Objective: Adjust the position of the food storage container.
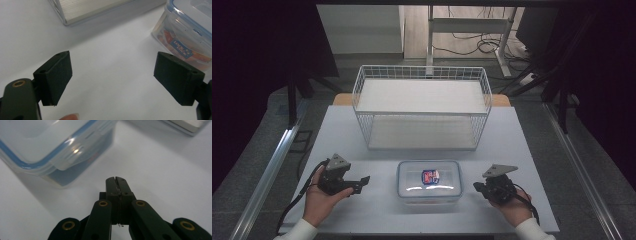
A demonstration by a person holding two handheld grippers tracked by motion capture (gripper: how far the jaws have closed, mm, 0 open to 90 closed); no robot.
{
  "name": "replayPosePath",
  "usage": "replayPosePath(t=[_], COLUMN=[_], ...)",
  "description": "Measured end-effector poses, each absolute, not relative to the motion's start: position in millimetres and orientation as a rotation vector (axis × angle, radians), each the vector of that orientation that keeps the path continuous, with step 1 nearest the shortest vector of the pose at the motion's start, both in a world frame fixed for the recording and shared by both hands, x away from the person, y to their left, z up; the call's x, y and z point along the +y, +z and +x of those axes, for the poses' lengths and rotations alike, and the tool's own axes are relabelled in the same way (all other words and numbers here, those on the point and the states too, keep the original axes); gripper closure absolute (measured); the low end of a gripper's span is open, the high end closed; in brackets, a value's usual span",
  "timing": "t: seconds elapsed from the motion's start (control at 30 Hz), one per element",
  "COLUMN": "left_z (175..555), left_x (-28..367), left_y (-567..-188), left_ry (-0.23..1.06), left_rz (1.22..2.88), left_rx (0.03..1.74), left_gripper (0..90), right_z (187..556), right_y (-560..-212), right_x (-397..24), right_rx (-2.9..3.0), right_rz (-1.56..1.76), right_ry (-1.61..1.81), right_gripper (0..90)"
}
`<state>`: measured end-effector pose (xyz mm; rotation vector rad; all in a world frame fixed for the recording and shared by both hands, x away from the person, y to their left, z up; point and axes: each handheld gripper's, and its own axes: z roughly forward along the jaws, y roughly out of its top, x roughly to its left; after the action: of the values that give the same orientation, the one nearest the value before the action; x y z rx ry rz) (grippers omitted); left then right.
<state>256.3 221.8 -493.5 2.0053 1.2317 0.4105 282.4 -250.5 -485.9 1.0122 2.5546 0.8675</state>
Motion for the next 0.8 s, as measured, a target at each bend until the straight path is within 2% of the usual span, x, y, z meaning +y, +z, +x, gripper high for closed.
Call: replayPosePath(t=[0.8], left_z=[256.1], left_x=[223.6], left_y=[-491.5], left_ry=[0.408], left_rz=[1.991], left_rx=[1.226], left_gripper=[15.0], right_z=[284.8], right_y=[-499.5], right_x=[-213.6], right_rx=[2.653], right_rz=[0.942], right_ry=[0.879], right_gripper=[89.0])
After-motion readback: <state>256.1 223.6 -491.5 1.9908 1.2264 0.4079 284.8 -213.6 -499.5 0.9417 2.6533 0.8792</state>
